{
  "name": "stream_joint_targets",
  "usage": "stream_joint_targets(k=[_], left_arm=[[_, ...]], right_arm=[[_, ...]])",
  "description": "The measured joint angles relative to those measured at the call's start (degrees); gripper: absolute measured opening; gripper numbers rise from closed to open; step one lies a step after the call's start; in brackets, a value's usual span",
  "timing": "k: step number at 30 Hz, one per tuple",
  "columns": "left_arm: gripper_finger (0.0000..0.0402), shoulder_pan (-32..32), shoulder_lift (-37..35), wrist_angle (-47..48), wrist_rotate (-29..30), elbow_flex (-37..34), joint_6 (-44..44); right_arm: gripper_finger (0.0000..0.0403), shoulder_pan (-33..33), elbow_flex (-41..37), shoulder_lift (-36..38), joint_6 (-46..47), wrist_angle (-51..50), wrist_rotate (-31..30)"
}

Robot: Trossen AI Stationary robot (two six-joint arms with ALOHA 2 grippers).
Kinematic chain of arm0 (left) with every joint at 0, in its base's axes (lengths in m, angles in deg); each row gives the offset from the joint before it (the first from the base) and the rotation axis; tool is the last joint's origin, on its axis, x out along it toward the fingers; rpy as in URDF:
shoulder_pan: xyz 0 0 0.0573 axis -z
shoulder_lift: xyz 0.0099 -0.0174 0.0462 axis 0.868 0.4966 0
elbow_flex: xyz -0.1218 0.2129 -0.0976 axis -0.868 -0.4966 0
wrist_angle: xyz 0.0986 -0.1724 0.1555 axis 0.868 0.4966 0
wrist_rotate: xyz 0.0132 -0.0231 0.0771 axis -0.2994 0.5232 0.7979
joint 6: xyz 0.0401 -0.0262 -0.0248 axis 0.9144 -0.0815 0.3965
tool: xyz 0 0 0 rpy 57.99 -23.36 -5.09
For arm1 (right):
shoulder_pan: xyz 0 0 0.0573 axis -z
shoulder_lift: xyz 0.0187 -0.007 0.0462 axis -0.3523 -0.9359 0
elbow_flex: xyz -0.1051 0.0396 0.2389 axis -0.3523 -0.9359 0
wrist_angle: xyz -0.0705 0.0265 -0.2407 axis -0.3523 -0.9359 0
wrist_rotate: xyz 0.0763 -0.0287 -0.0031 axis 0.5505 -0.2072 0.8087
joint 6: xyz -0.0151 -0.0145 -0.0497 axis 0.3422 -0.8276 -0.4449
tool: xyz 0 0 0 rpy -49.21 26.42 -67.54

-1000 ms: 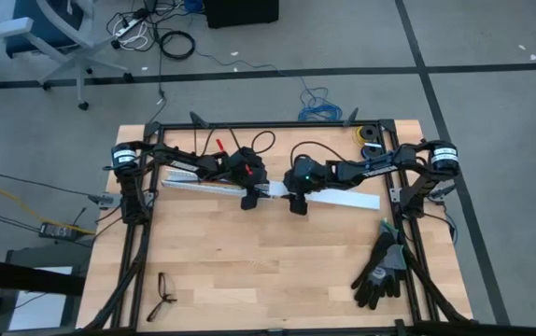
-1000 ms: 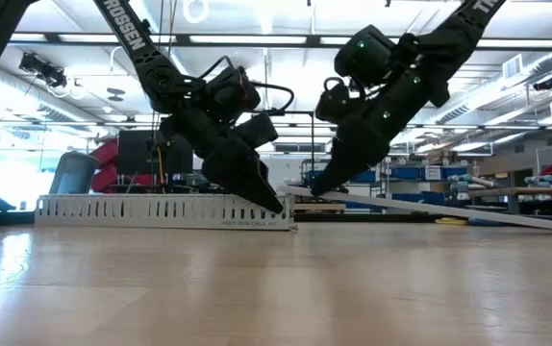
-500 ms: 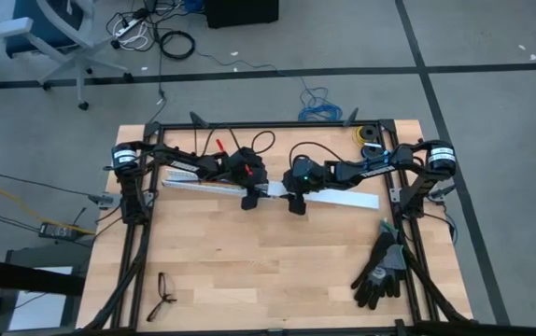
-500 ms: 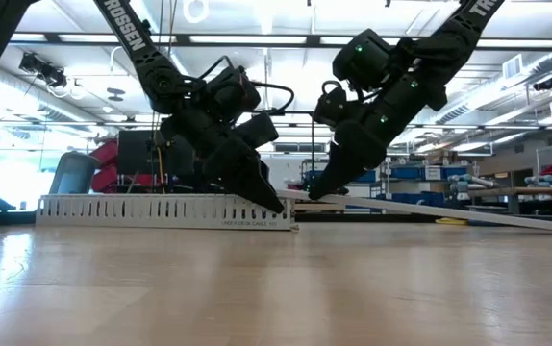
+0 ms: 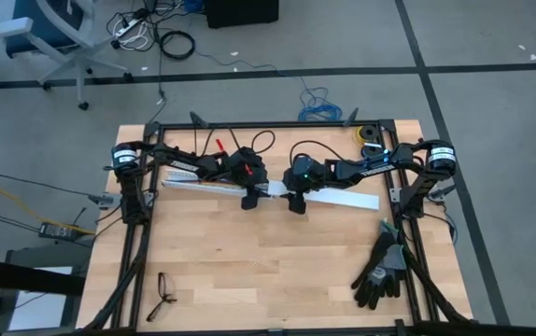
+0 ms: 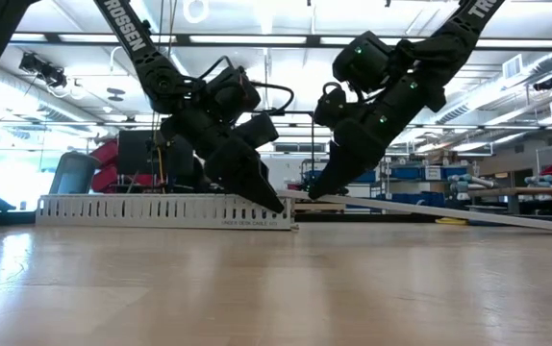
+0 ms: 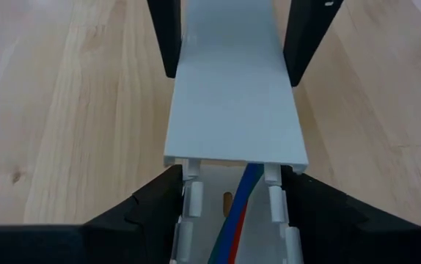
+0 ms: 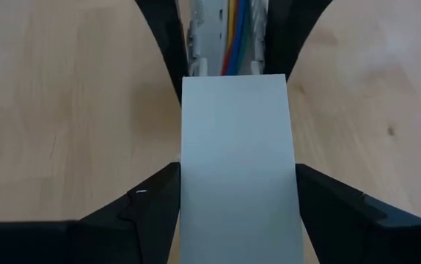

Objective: Ziptie cables
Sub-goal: Close the white cable duct with the white cable duct cover

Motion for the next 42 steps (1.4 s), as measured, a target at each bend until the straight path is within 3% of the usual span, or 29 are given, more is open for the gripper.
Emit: stream_joint_targets(k=[7,17,27,33,42], left_arm=[[0.0229,0.0,0.0,-0.1,0.0,0.0,-0.4],[0.0278,0.0,0.0,-0.3,2.3,0.0,-0.3],[0.0279,0.0,-0.6,-0.2,3.3,0.0,0.3],[0.028,0.0,-4.8,1.1,3.7,0.1,2.8],[0.028,-0.1,-6.4,7.6,4.8,0.1,3.1]], right_arm=[[0.0249,0.1,0.0,0.0,0.0,0.3,0.1],[0.0247,0.2,0.0,0.1,-0.1,0.4,0.7],[0.0247,0.2,0.0,0.1,-0.1,0.4,0.6],[0.0247,0.2,0.0,0.1,-0.1,0.4,0.6],[0.0247,0.2,0.0,0.1,-0.1,0.6,0.9]])
